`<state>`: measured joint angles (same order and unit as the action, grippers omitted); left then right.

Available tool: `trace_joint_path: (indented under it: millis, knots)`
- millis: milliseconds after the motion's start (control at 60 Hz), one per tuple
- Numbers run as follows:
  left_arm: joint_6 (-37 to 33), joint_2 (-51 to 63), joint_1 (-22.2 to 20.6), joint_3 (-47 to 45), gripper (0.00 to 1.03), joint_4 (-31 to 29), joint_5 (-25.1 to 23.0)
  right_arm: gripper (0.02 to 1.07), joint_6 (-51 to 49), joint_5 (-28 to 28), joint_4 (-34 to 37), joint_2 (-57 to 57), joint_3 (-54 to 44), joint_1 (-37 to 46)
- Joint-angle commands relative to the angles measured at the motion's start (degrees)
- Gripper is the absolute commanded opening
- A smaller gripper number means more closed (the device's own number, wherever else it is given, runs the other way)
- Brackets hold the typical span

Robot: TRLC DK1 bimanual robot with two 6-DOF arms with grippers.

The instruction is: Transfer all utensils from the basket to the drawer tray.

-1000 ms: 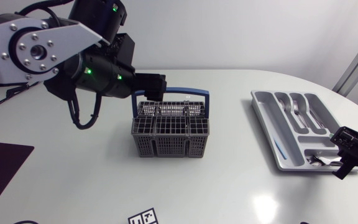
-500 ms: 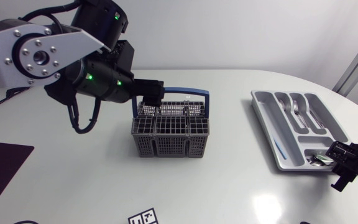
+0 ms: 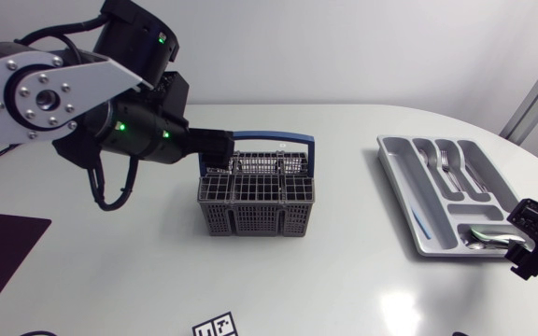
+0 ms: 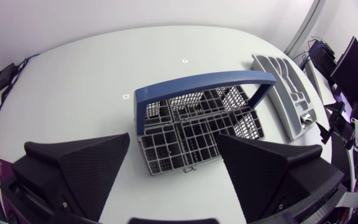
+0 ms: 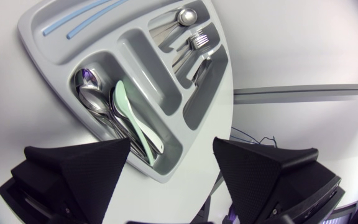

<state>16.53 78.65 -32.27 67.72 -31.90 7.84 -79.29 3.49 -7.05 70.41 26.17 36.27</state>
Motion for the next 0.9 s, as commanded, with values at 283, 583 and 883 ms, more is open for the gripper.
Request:
trace_joint_path:
  millis: [283, 583, 883]
  knots:
    - [-1.24, -4.91, 2.13, -7.69, 0.99, 0.87, 0.69, 1.02, 25.85, 4.25, 14.52, -11.53, 2.39, -14.47]
    - [-4.58, -10.1, 5.2, -16.31, 0.99, 8.08, 0.69, 1.02, 51.51, 1.08, 17.33, -20.84, 1.07, -37.06]
    - [-7.57, -14.4, 7.84, -24.83, 0.98, 14.94, 0.69, 1.02, 66.19, 0.12, 17.33, -20.84, -0.51, -50.6]
